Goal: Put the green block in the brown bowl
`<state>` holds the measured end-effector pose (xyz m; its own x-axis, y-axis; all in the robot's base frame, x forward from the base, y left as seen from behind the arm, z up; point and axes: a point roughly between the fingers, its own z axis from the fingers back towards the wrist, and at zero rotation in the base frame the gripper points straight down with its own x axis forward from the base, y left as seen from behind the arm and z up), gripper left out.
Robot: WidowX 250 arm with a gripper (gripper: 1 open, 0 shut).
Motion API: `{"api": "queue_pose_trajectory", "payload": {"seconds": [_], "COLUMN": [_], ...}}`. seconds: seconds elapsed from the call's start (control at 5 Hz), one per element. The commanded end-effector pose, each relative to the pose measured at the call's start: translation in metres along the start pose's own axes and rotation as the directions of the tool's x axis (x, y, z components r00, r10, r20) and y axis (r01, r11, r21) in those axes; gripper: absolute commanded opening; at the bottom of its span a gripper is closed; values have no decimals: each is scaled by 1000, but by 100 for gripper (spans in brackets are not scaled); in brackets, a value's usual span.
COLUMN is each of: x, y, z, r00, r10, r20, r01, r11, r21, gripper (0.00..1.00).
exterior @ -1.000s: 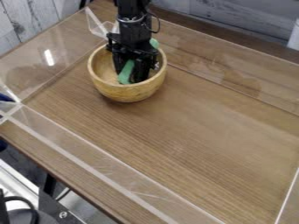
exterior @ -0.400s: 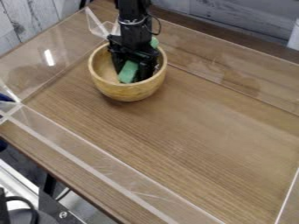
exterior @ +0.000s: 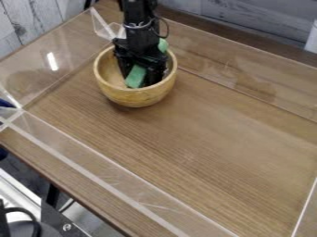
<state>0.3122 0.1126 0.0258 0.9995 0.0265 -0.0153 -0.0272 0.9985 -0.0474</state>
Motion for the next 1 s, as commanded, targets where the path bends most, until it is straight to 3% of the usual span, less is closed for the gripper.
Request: {"api": "queue_pose_trajectory", "payload": {"seconds": [0.0,0.4,0.6,0.8], "x": [3,2,1,0], "y": [1,-3,-5,-7], "z": [21,44,64,96], "r00": [999,997,993,984], "r10": [8,17,24,35], "r20": [47,78,116,174], "r01": [-8,-17,-23,-34], "r11": [1000,1000,1000,999], "r21": [5,-6,-12,-11], "gripper": [100,100,100,100]}}
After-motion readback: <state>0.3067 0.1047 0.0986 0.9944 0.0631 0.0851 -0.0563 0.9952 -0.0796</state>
